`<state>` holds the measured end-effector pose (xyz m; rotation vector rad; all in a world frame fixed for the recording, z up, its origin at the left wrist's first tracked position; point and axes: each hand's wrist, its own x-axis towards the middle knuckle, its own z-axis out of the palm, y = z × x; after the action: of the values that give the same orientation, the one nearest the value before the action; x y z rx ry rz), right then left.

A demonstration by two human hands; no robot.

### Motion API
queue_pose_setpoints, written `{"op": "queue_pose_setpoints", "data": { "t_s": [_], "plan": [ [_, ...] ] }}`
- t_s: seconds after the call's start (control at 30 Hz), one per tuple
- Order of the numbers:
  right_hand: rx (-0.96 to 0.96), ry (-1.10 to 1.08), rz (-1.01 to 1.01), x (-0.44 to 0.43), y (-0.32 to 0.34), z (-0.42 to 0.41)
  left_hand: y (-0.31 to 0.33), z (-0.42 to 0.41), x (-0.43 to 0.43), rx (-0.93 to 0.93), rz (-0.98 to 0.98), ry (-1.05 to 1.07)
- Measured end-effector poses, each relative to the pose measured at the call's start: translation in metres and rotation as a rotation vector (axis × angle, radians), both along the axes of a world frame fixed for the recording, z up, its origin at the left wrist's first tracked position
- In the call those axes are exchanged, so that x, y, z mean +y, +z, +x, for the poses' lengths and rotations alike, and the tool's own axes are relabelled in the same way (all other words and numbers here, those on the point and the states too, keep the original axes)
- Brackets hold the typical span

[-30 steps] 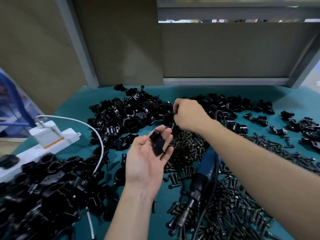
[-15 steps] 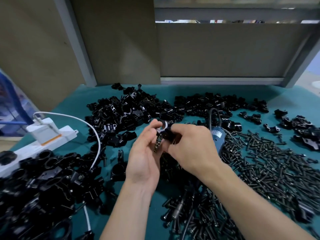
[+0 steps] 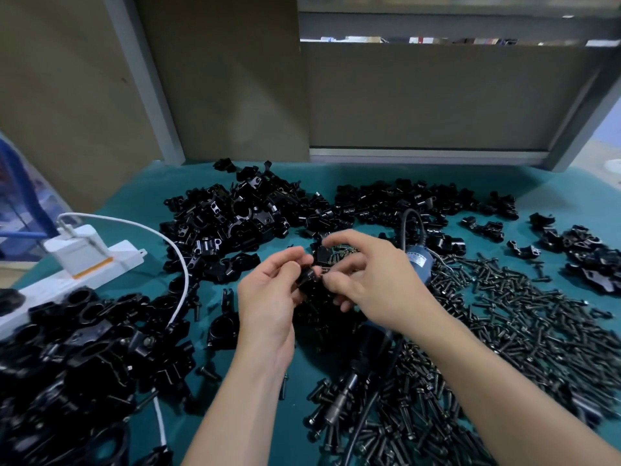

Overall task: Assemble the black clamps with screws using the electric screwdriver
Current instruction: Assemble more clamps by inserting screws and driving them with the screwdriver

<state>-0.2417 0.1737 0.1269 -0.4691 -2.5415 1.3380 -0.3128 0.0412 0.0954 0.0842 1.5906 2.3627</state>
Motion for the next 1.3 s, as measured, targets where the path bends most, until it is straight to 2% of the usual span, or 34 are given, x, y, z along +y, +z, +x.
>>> {"op": "queue_pose_setpoints", "data": {
  "t_s": [0.1, 0.17, 0.3, 0.43, 0.53, 0.63, 0.73, 0.87, 1.0, 1.1, 1.17, 1.23, 1.3],
  "plan": [
    [0.001, -0.010, -0.017, -0.001, 0.002, -0.003, -0.002, 0.001, 0.002, 0.007, -0.027, -0.003],
    [0.040, -0.076, -0.105, 0.002, 0.002, -0.004, -0.003, 0.002, 0.001, 0.056, -0.066, -0.036],
    [0.080, -0.152, -0.288, 0.009, -0.003, -0.002, -0.002, 0.005, -0.006, 0.256, -0.167, -0.240],
    [0.146, -0.128, -0.418, 0.010, -0.005, -0.001, -0.004, 0.006, -0.002, 0.264, -0.217, -0.400],
    [0.037, -0.062, -0.306, 0.011, -0.003, 0.000, -0.008, 0.003, 0.001, 0.214, -0.198, -0.339],
    [-0.098, -0.079, 0.080, 0.021, 0.005, -0.011, -0.012, 0.003, 0.007, 0.213, -0.220, -0.215],
    [-0.054, -0.205, 0.325, 0.037, 0.016, -0.041, -0.012, 0.004, 0.011, 0.220, -0.235, -0.168],
    [-0.297, -0.011, 0.541, 0.045, 0.011, -0.083, -0.012, 0.001, 0.009, 0.244, -0.342, -0.185],
    [-0.357, 0.084, 0.531, 0.053, 0.010, -0.103, -0.012, 0.000, 0.010, 0.221, -0.347, -0.218],
    [-0.359, -0.104, 0.701, 0.085, 0.025, -0.104, -0.013, -0.001, 0.011, 0.219, -0.356, -0.251],
    [-0.474, -0.209, 0.803, 0.109, 0.035, -0.097, -0.013, -0.002, 0.011, 0.235, -0.360, -0.258],
    [-0.614, -0.190, 0.676, 0.131, 0.035, -0.091, -0.015, -0.002, 0.010, 0.252, -0.386, -0.249],
    [-0.588, -0.188, 0.384, 0.151, 0.030, -0.087, -0.016, -0.001, 0.009, 0.272, -0.426, -0.235]
  ]
}}
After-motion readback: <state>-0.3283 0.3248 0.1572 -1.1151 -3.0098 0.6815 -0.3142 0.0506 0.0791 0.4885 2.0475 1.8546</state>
